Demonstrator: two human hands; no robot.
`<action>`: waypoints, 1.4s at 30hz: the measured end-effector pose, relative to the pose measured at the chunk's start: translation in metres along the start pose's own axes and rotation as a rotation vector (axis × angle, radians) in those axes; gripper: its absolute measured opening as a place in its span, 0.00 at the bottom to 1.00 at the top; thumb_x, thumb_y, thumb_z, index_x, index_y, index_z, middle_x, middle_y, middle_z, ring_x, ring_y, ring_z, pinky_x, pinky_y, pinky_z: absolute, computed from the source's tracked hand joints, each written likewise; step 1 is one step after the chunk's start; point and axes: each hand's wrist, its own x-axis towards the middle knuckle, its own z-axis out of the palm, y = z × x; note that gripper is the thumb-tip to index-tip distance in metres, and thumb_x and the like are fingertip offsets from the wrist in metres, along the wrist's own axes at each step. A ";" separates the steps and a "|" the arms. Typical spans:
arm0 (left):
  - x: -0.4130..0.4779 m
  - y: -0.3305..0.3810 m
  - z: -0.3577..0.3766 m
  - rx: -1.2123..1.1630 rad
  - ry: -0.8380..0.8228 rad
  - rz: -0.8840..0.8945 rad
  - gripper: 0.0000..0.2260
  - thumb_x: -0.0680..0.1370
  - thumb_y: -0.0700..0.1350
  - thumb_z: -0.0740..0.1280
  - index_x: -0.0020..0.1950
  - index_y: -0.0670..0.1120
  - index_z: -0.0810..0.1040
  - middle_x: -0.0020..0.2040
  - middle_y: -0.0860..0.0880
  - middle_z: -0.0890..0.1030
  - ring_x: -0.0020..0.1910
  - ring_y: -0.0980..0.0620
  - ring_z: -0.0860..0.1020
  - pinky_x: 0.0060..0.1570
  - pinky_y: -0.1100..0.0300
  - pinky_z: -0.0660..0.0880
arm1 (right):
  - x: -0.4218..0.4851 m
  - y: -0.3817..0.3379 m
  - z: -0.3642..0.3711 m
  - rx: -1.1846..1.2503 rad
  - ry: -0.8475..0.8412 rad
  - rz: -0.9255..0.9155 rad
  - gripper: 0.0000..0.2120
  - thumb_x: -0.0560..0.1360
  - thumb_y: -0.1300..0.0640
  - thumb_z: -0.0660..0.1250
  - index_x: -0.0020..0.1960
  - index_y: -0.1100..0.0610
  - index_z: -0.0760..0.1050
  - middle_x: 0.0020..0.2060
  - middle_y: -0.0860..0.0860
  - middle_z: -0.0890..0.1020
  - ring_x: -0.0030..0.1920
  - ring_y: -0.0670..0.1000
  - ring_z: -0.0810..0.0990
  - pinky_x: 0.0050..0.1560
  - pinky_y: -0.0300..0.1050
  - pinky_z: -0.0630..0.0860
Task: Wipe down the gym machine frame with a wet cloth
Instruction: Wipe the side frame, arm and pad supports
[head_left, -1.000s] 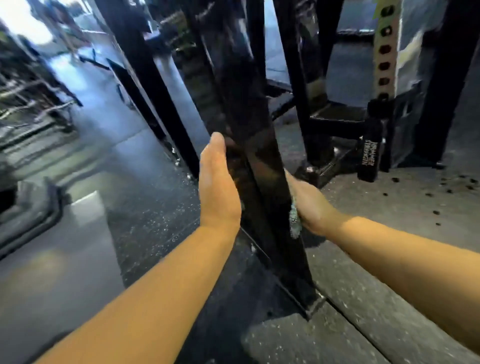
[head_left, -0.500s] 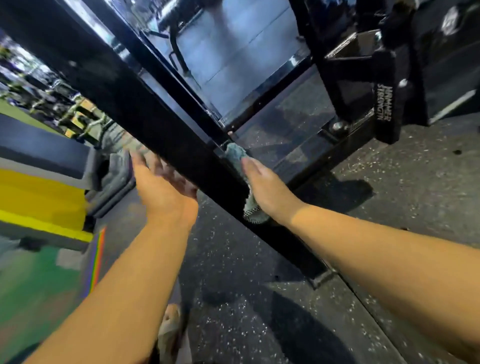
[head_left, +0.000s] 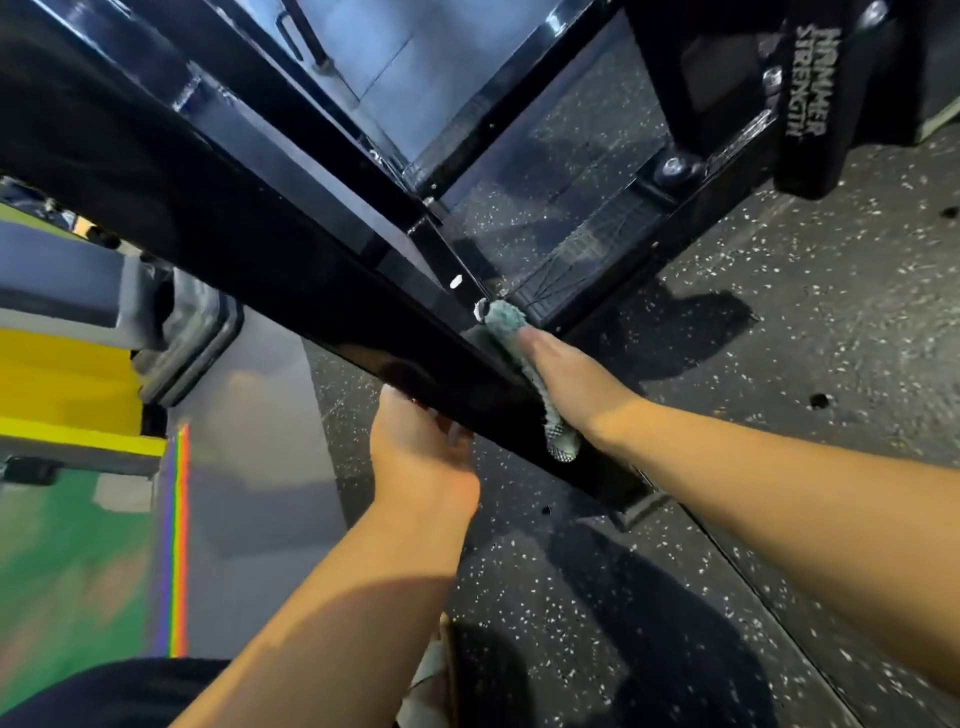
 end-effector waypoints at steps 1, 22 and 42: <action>-0.001 0.000 0.001 0.007 0.017 0.009 0.16 0.78 0.41 0.58 0.30 0.51 0.66 0.25 0.54 0.68 0.26 0.55 0.67 0.29 0.63 0.64 | 0.000 0.011 -0.003 -0.022 0.005 0.039 0.22 0.84 0.49 0.48 0.75 0.52 0.60 0.68 0.43 0.67 0.66 0.41 0.63 0.59 0.28 0.55; -0.012 0.001 0.003 0.092 0.087 0.025 0.13 0.79 0.43 0.60 0.35 0.50 0.76 0.24 0.54 0.77 0.29 0.54 0.75 0.38 0.60 0.75 | -0.019 -0.025 0.010 0.052 -0.053 -0.026 0.22 0.83 0.47 0.49 0.77 0.48 0.55 0.73 0.40 0.60 0.73 0.43 0.58 0.74 0.42 0.51; -0.066 0.206 0.022 -0.011 -0.188 0.676 0.28 0.78 0.67 0.50 0.71 0.54 0.69 0.68 0.54 0.73 0.68 0.52 0.70 0.70 0.49 0.65 | -0.041 -0.210 0.067 0.152 -0.220 -0.666 0.15 0.83 0.60 0.51 0.66 0.47 0.66 0.63 0.40 0.74 0.58 0.33 0.74 0.53 0.24 0.68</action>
